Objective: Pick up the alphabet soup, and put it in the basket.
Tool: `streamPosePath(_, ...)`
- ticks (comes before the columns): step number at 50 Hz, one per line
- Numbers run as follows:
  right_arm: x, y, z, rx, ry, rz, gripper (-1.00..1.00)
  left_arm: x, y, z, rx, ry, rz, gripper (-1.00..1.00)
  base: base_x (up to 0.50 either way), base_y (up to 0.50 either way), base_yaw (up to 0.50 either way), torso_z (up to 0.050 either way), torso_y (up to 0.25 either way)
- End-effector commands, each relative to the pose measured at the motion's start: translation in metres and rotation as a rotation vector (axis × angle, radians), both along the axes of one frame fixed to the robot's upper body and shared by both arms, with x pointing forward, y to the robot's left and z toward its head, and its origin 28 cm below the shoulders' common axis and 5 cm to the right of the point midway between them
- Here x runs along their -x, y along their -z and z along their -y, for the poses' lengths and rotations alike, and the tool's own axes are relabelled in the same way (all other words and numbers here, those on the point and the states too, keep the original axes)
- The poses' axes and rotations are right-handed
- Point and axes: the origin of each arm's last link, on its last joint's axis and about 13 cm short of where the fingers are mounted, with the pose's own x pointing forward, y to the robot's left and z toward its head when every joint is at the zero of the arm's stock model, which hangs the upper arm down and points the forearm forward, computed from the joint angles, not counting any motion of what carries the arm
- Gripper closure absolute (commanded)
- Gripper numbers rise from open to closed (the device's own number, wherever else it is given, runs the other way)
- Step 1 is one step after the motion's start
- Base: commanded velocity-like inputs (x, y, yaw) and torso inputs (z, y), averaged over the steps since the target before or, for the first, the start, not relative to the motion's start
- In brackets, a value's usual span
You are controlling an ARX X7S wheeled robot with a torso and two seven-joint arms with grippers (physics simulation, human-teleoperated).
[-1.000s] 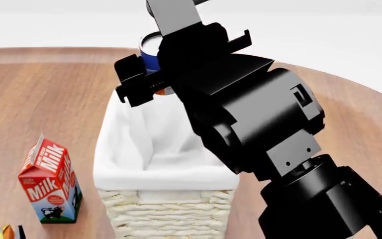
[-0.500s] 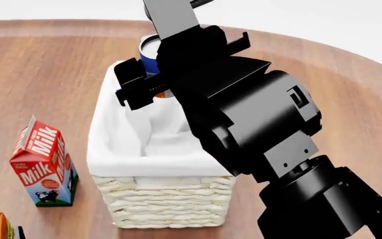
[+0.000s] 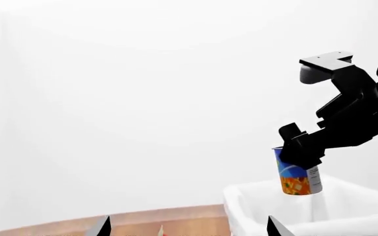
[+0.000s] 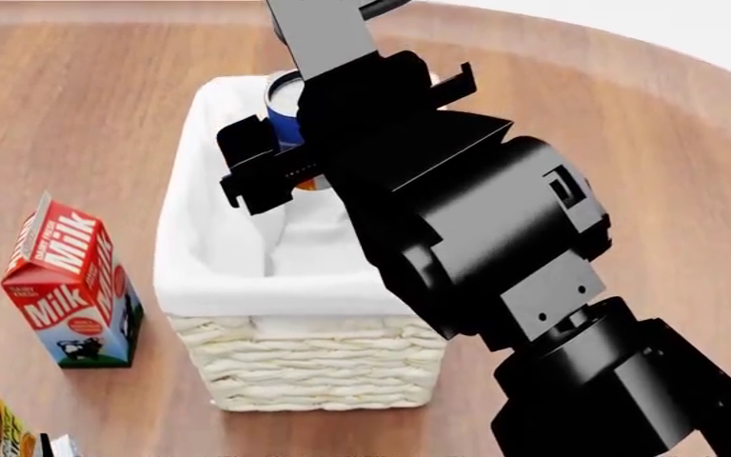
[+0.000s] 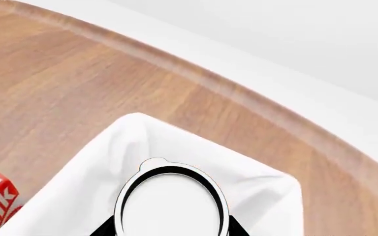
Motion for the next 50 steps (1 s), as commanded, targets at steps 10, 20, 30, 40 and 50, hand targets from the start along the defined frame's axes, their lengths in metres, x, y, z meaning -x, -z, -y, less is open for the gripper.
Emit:
streamPosePath(10, -0.001, -0.0032, 0.0011, 0.013, 0.003, 0.027, 1.0, -0.0004, -0.0003, -0.0001, -0.012, -0.016, 0.001, -1.0, 0.0, 0.0, 0.0, 0.0, -0.046)
streamPosePath(20, -0.0012, -0.0017, 0.0004, 0.018, 0.0, 0.024, 1.0, 0.0023, -0.0019, -0.0008, 0.011, 0.006, 0.02, -1.0, 0.0, 0.0, 0.0, 0.0, -0.123)
streamPosePath(30, -0.001, -0.0017, 0.0002, 0.021, -0.002, 0.027, 1.0, 0.002, -0.0012, -0.0006, 0.005, 0.002, 0.022, -1.0, 0.0, 0.0, 0.0, 0.0, -0.036)
streamPosePath(40, -0.0019, -0.0001, 0.0005, 0.02, 0.0, 0.023, 1.0, 0.0006, -0.0003, 0.0001, -0.016, -0.016, 0.016, -1.0, 0.0, 0.0, 0.0, 0.0, -0.046)
streamPosePath(50, -0.0018, 0.0008, 0.0012, 0.024, -0.001, 0.023, 1.0, 0.0025, -0.0017, -0.0003, 0.02, 0.021, 0.026, -1.0, 0.0, 0.0, 0.0, 0.0, -0.083)
